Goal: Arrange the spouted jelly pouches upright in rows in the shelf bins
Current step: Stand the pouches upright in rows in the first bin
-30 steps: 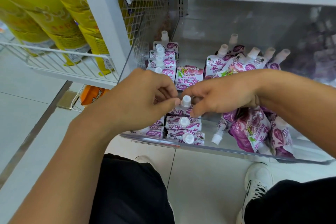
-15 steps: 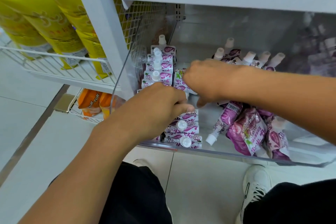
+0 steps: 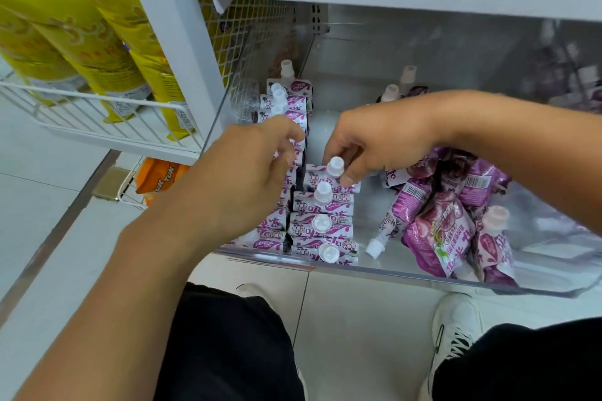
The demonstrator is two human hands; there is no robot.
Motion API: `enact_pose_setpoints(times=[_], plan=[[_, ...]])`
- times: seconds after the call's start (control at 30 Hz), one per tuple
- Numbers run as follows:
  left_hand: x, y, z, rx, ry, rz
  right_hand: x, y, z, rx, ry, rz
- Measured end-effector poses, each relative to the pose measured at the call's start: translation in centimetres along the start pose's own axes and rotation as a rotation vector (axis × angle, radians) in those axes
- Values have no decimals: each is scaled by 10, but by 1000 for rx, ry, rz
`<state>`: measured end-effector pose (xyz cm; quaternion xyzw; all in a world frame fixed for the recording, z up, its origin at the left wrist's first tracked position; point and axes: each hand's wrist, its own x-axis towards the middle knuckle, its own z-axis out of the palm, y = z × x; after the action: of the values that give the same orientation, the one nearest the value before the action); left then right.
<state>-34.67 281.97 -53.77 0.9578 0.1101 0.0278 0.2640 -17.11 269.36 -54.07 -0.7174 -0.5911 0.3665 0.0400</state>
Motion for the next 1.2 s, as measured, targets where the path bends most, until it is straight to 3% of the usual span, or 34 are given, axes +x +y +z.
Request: enact_pose_setpoints(times=[0.1,0.2,0.47,0.63,0.87,0.97,1.07,1.13,1.2], plan=[[6,10,10,61,-81,50,-2,3,3,190,5,21],[14,16,16,64,-120,56,-10,0,2,223,-5,69],[19,14,21,90,-91,52,-69,-45,18,-437,-128,238],[14,23,27,201,-24,7,-65,-50,42,-624,39,155],[15,35,33,193,124,-90,-86,-15,23,-451,289,20],[15,32,33,196,129,-95,-101,-12,8,-288,471,41],[14,29,30,161,122,-107,-104,-17,0,-141,761,90],[13,28,29,148,108,-115,-95,-23,0,-172,895,117],[12,29,28,151,107,-126,-77,-25,5,-298,925,143]])
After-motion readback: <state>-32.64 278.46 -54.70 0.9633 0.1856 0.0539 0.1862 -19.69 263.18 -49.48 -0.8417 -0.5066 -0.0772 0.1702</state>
